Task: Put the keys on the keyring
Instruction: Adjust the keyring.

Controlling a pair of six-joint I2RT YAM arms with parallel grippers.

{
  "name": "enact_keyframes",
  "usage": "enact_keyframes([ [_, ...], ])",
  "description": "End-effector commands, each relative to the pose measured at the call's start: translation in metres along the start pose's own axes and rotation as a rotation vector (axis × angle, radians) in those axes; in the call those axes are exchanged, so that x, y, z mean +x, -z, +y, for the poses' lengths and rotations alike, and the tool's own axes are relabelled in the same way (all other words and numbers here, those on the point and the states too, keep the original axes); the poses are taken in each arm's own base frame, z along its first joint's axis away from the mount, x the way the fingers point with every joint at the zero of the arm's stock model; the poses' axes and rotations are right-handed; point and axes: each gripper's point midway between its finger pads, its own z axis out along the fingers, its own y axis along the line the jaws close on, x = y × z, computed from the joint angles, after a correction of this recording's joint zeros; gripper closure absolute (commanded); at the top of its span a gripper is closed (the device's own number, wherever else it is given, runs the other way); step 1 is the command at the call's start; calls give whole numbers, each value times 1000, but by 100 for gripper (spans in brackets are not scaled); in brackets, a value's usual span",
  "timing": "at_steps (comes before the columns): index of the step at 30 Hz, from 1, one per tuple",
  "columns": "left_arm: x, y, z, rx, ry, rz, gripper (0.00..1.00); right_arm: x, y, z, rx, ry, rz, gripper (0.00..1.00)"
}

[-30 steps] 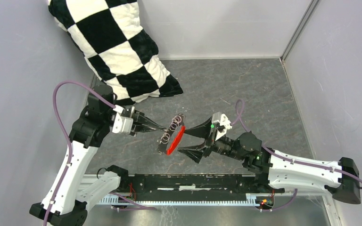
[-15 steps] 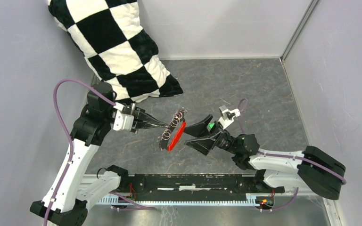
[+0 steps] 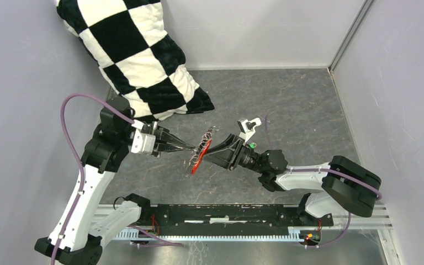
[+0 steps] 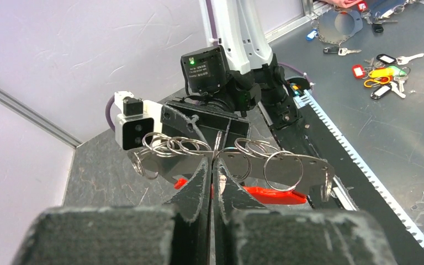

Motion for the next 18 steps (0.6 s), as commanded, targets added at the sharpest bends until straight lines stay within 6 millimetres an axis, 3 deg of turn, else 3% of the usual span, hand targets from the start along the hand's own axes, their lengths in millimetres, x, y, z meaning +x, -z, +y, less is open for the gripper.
enact_keyframes([
  [1,-21,0,-3,19,-41,-29,98,-47,11,120,-487,162,-192,64],
  [9,-18,0,-9,28,-21,-35,98,-45,16,132,-524,167,-168,99],
  [18,-17,0,-15,30,11,-36,98,-45,28,147,-559,213,-174,99],
])
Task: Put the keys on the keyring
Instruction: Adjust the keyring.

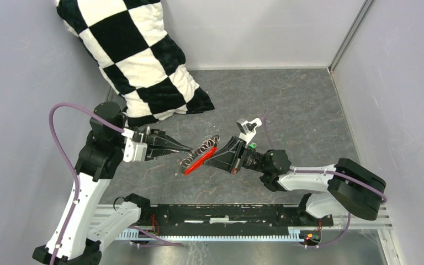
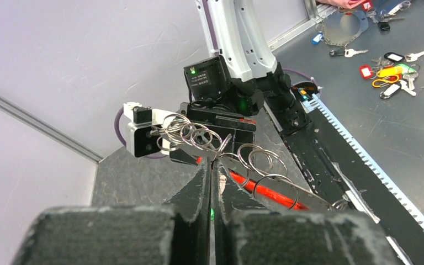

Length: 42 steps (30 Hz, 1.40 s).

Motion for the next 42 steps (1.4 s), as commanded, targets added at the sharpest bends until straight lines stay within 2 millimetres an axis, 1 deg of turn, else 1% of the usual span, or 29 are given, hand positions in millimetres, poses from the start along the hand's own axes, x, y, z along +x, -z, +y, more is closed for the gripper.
enact_keyframes([
  [1,-1,-1,-12,30,91,-20,98,-52,22,127,-468,246,-244,98],
  [4,0,-1,-12,29,100,-19,98,-54,25,130,-475,269,-249,91],
  [6,1,-1,-14,29,106,-18,98,-55,24,132,-478,277,-255,80],
  [7,0,-1,-14,30,105,-19,98,-56,23,132,-480,279,-256,78],
  [11,1,-1,-14,30,107,-19,98,-57,15,132,-494,258,-245,70],
  [14,1,-1,-14,30,107,-19,98,-58,11,136,-513,249,-240,67],
  [16,3,-1,-14,31,108,-19,98,-58,10,138,-521,250,-243,68],
  [17,4,-1,-15,31,109,-18,98,-58,9,139,-525,252,-241,70],
  [20,7,-1,-15,22,106,-10,98,-58,11,143,-536,252,-238,82],
  [22,10,-1,-14,7,95,3,98,-57,14,146,-539,258,-240,88],
  [24,12,0,-12,-3,84,12,98,-56,19,148,-539,269,-240,91],
  [27,12,1,-11,-15,58,21,98,-55,25,148,-530,274,-244,93],
  [31,15,1,-10,-26,29,31,98,-54,28,147,-524,275,-241,94],
  [36,13,2,-11,-29,18,32,98,-54,24,148,-531,279,-232,95],
  [42,5,1,-15,-8,33,11,98,-54,14,146,-549,267,-206,95],
])
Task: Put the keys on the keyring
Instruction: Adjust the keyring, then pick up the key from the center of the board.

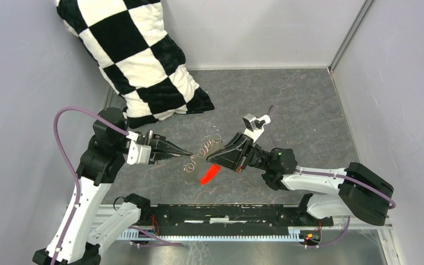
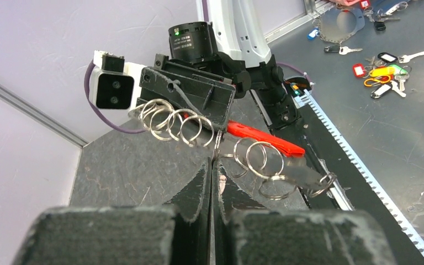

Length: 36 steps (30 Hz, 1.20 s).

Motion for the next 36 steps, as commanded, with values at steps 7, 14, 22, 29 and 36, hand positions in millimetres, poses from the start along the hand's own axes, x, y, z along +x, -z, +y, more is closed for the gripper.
enact_keyframes([
  [7,-11,-1,-7,47,-2,-40,98,-37,-9,103,-480,182,-115,96],
  [14,-13,-2,-9,72,34,-57,98,-37,-11,106,-497,205,-107,97],
  [22,-20,-2,-10,96,63,-75,98,-37,-15,115,-541,260,-92,98],
  [29,-29,-2,-7,99,37,-80,98,-40,-15,120,-554,267,-102,99],
  [36,-41,-1,-8,106,16,-88,98,-38,-15,107,-512,242,-109,73],
])
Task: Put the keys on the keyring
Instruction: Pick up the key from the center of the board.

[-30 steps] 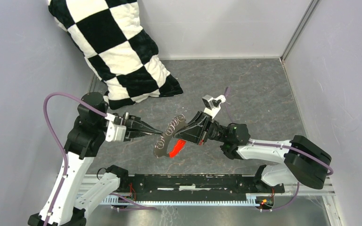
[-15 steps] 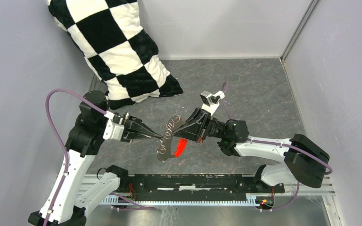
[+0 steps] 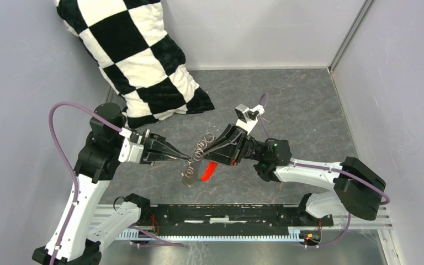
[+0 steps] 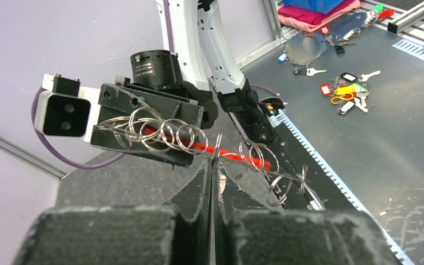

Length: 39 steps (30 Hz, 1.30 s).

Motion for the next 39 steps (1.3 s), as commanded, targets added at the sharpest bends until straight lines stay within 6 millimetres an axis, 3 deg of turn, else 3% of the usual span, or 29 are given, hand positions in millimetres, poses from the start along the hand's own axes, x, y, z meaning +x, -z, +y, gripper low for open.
enact_keyframes([
  [1,-15,0,1,-1,-8,0,98,-28,11,88,-375,235,-154,68],
  [5,-17,0,-1,-1,-12,0,98,-24,19,81,-341,224,-144,49],
  [9,-16,0,-3,-2,-10,1,98,-22,36,78,-294,247,-138,39],
  [12,-15,0,-3,-3,-12,2,98,-17,49,61,-193,289,-89,32],
  [16,-10,0,-3,-13,-33,9,98,-13,58,25,42,479,47,32],
  [17,-8,1,-2,-25,-53,18,98,-15,58,8,133,562,106,32],
  [19,1,2,0,-60,-103,45,98,-24,63,-8,269,689,196,33],
  [22,16,6,4,-111,-220,99,98,-40,64,-9,343,832,260,34],
  [25,20,9,10,-134,-293,125,98,-40,63,-14,361,863,334,36],
  [39,-18,4,5,-73,-432,54,98,-66,50,5,327,1031,283,41],
])
